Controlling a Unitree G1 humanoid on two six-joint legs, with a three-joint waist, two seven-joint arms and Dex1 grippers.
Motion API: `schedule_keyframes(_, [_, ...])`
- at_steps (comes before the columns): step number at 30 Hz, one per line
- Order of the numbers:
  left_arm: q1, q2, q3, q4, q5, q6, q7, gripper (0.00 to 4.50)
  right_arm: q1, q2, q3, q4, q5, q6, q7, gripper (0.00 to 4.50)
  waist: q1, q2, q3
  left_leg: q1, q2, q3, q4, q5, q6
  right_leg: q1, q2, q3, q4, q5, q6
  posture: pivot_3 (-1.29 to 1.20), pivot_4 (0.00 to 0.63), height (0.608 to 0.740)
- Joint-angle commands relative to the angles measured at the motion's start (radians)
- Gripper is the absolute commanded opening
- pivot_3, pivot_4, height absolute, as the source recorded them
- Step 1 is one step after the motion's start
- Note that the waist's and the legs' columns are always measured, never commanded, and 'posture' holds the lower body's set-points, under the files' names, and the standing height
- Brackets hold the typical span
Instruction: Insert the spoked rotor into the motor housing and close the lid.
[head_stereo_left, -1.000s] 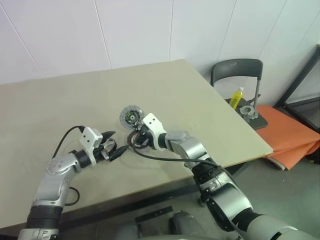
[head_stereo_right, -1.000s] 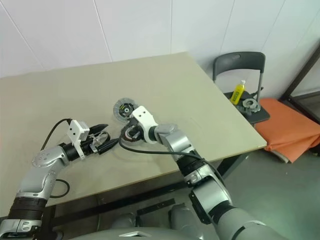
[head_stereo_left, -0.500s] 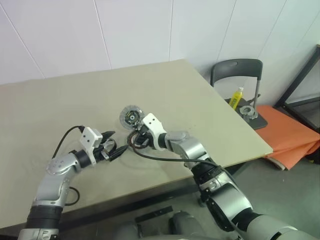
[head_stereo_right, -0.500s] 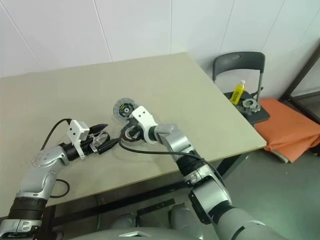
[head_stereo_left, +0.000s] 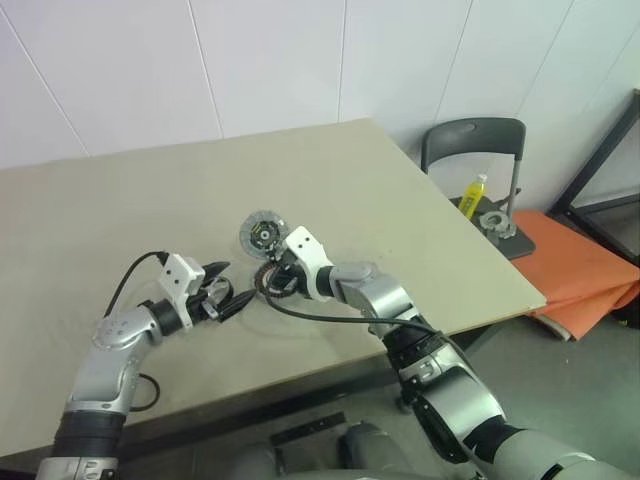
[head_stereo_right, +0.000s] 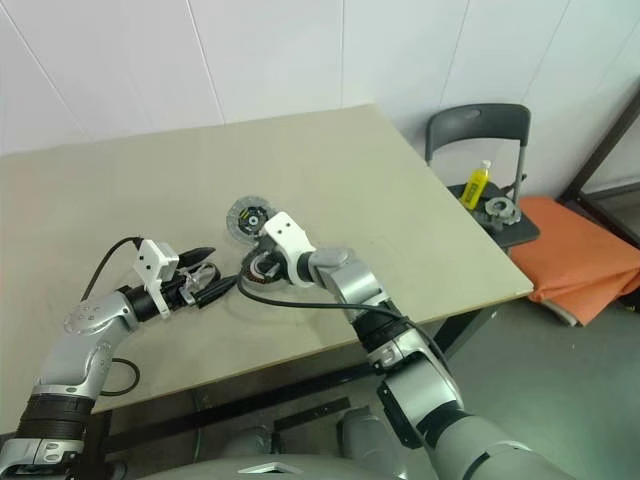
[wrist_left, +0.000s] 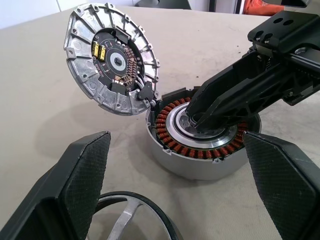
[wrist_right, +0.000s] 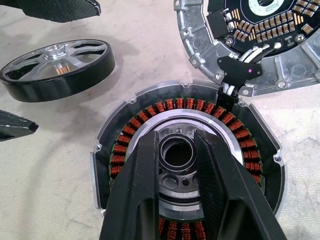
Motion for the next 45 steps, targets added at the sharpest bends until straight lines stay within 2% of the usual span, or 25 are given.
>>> schedule_keyframes(1, [-0.014, 0.000, 0.015, -0.018, -0.007, -0.011, -0.002, 4.50, -0.007, -0.001, -0.004, -0.001, -0.002, -0.007, 0.001, 0.68, 0.000, 0.000, 0.000, 0.000, 0.000, 0.000, 0.000, 0.000, 0.000, 0.000, 0.000, 0.000, 0.000, 0.000, 0.000, 0.00, 0.000, 0.740])
schedule_keyframes(8, [-0.011, 0.001, 0.015, -0.021, -0.006, -0.011, -0.001, 4.50, -0.005, 0.001, -0.007, 0.000, 0.002, -0.006, 0.004, 0.68, 0.000, 0.000, 0.000, 0.000, 0.000, 0.000, 0.000, 0.000, 0.000, 0.000, 0.000, 0.000, 0.000, 0.000, 0.000, 0.00, 0.000, 0.740])
schedule_keyframes(15, [-0.008, 0.001, 0.013, -0.022, -0.007, -0.009, -0.002, 4.50, -0.002, 0.014, -0.035, -0.001, 0.017, 0.012, -0.015, 3.00, 0.001, 0.000, 0.000, 0.000, 0.000, 0.000, 0.000, 0.000, 0.000, 0.000, 0.000, 0.000, 0.000, 0.000, 0.000, 0.00, 0.000, 0.740])
schedule_keyframes(20, [-0.008, -0.002, 0.006, -0.017, -0.004, -0.007, -0.004, 4.50, -0.011, 0.056, -0.123, -0.008, 0.086, -0.027, -0.035, 3.00, 0.001, 0.000, 0.000, 0.000, 0.000, 0.000, 0.001, 0.000, 0.000, 0.000, 0.000, 0.000, 0.000, 0.000, 0.000, 0.00, 0.000, 0.740])
schedule_keyframes(24, [-0.010, -0.004, 0.003, -0.015, -0.003, -0.006, -0.005, 4.50, -0.015, 0.067, -0.145, -0.011, 0.094, -0.067, -0.047, 3.00, 0.000, 0.000, 0.000, 0.000, 0.000, 0.000, 0.000, 0.000, 0.000, 0.000, 0.000, 0.000, 0.000, 0.000, 0.000, 0.00, 0.000, 0.740])
schedule_keyframes(39, [-0.010, -0.007, -0.003, -0.009, 0.006, -0.010, -0.002, 4.50, 0.028, 0.002, 0.013, -0.043, 0.006, -0.161, 0.034, 3.00, 0.000, 0.000, 0.000, -0.001, 0.000, 0.000, -0.001, 0.000, 0.000, -0.001, 0.000, 0.000, 0.000, 0.000, 0.000, 0.00, 0.000, 0.740])
schedule_keyframes(45, [-0.011, -0.008, -0.001, -0.008, 0.005, -0.012, -0.002, 4.50, 0.029, -0.011, 0.039, -0.032, -0.031, -0.181, 0.029, 3.00, 0.000, 0.000, 0.000, 0.000, 0.000, 0.000, -0.001, 0.000, 0.000, -0.001, 0.000, 0.000, 0.000, 0.000, 0.000, 0.00, 0.000, 0.740])
